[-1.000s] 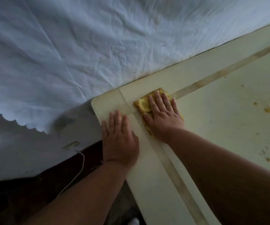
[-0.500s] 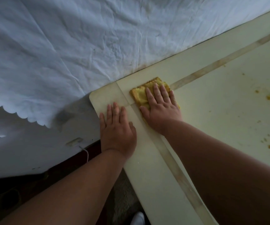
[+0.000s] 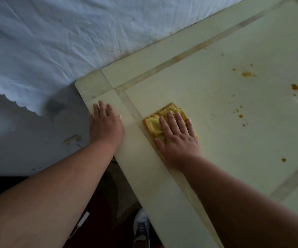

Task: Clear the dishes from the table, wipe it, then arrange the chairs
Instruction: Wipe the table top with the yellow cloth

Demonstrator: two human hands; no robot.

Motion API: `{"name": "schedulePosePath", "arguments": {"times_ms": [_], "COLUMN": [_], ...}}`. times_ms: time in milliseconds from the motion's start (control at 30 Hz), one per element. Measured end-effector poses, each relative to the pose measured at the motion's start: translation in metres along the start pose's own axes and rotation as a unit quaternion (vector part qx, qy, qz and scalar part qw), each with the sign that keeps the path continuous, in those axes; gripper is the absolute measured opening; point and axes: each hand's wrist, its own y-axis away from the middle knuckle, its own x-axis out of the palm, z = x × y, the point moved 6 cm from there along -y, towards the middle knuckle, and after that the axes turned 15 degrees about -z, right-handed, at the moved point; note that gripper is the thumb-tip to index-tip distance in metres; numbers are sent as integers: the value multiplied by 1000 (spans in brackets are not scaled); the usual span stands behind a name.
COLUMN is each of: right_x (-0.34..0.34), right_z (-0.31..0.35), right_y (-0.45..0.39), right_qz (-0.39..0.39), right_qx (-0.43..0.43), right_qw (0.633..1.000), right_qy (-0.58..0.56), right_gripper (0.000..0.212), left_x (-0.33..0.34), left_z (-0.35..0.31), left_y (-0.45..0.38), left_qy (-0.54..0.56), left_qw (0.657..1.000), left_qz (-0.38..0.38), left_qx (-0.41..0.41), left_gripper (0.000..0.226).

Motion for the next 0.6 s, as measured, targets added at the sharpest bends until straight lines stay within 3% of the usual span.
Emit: {"name": "schedulePosePath", "arguments": {"times_ms": [333,600], "right_x": [-19,-34], "right_z": [-90,-156], "right_y": [180,291], "right_qz": [16,22], "right_qx": [-11,-13], "right_qw": [1000,1000], "right_qy": [-11,-14], "right_gripper": [80,77], "left_x": [-11,-13], "left_z": [-106,-146], "left_y": [175,250], "left_qy": [43,63], "left_qw": [997,996], "left_qz": [8,18], "left_qx": [71,53], "left_gripper": [60,61]}}
